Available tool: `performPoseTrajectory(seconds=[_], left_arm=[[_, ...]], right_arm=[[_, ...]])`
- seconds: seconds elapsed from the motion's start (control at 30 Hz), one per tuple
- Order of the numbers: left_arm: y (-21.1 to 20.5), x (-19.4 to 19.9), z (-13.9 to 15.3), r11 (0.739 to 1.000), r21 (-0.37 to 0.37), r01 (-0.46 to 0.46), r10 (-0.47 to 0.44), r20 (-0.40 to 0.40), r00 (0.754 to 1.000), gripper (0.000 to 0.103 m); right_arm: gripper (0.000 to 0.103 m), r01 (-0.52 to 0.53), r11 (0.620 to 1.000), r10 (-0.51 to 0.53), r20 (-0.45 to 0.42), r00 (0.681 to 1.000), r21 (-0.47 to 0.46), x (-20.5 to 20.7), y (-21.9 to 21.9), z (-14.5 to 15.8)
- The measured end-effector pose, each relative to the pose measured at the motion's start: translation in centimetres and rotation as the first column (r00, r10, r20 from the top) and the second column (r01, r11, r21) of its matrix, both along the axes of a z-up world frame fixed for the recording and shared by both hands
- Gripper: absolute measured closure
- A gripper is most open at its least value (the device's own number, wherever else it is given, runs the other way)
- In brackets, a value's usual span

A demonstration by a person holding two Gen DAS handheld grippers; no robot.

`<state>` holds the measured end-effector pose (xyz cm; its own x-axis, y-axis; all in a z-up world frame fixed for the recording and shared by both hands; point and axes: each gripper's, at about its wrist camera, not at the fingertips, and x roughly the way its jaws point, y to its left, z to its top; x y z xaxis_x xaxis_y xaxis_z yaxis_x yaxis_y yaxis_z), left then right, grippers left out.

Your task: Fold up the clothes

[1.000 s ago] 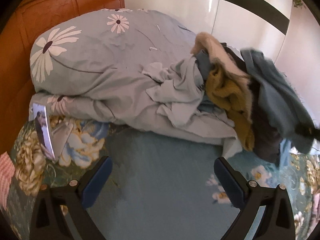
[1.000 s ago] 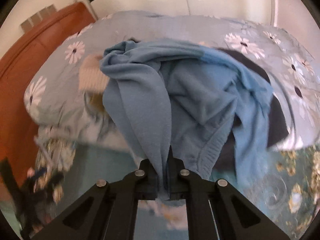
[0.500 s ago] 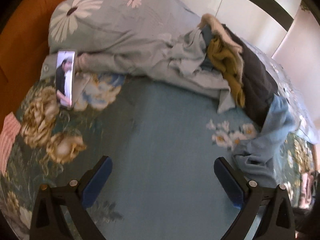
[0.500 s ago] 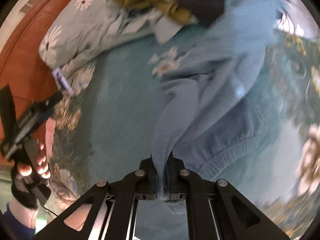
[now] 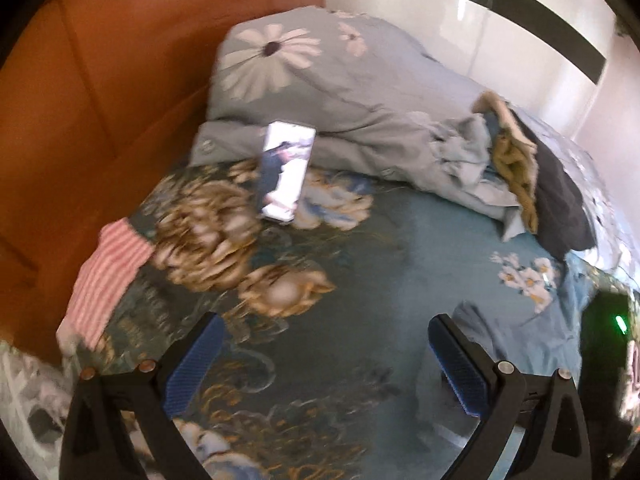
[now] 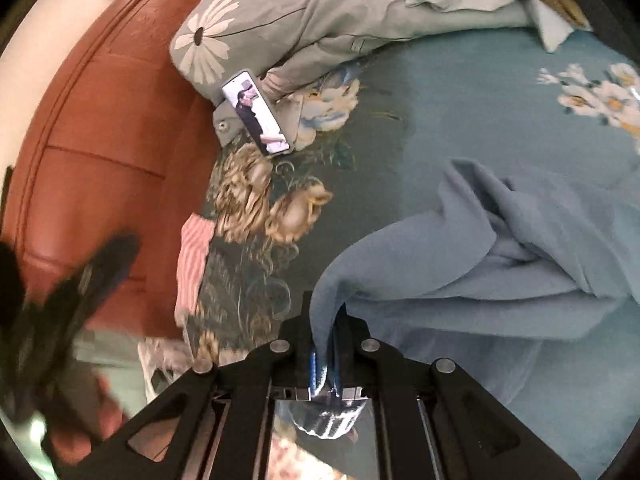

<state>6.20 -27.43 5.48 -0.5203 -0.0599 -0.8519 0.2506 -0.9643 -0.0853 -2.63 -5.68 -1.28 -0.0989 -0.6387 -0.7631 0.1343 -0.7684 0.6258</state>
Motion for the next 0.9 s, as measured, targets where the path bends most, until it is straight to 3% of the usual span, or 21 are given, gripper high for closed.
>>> performPoseTrajectory(seconds=[0.1,0.2,0.33,0.47,0.57,0.7,0.8,0.9], left_arm=[[0.2,1.0,-1.2,0.999,0.038,0.006,-0.007,0.029,1.0,0.0],[1.5,1.6,-2.7,0.996,0.08,0.033,-0.038,0.061,0.997,0.0],[3.2,2.4,-4.6,0.988,0.137,0.066,-0.08,0.102,0.992,0.0],[6.4,2.4,-6.6,0.981,0.143,0.131,-0.151,0.139,0.979,0.0],[8.5,2.1,-9.0,0.976,0.105,0.191,-0.206,0.168,0.964,0.0],[9.2,1.5,-12.4,0.968,0.082,0.237,-0.25,0.23,0.941,0.001],[8.8,1.1,-14.3,0.968,0.102,0.23,-0.25,0.28,0.927,0.008],[8.5,1.0,-15.2,0.971,0.078,0.227,-0.24,0.302,0.923,0.02]], right_arm=[[0.092,-0.027,0.998,0.027,0.006,1.0,0.052,-0.3,-0.6,-0.6],[0.042,-0.029,0.994,0.036,-0.059,0.998,0.107,1.2,1.7,0.5],[0.042,0.065,0.981,-0.05,-0.084,0.995,0.184,3.7,7.8,1.5],[0.042,0.268,0.932,-0.27,-0.025,0.962,0.244,5.3,16.9,0.3],[0.042,0.432,0.867,-0.454,0.038,0.89,0.247,5.6,23.1,-1.6],[0.042,0.653,0.75,-0.661,0.158,0.734,0.106,5.4,28.7,-4.0],[0.041,0.767,0.641,-0.744,0.26,0.616,0.017,4.9,30.5,-6.1],[0.041,0.798,0.601,-0.766,0.309,0.563,0.037,3.8,30.9,-7.7]])
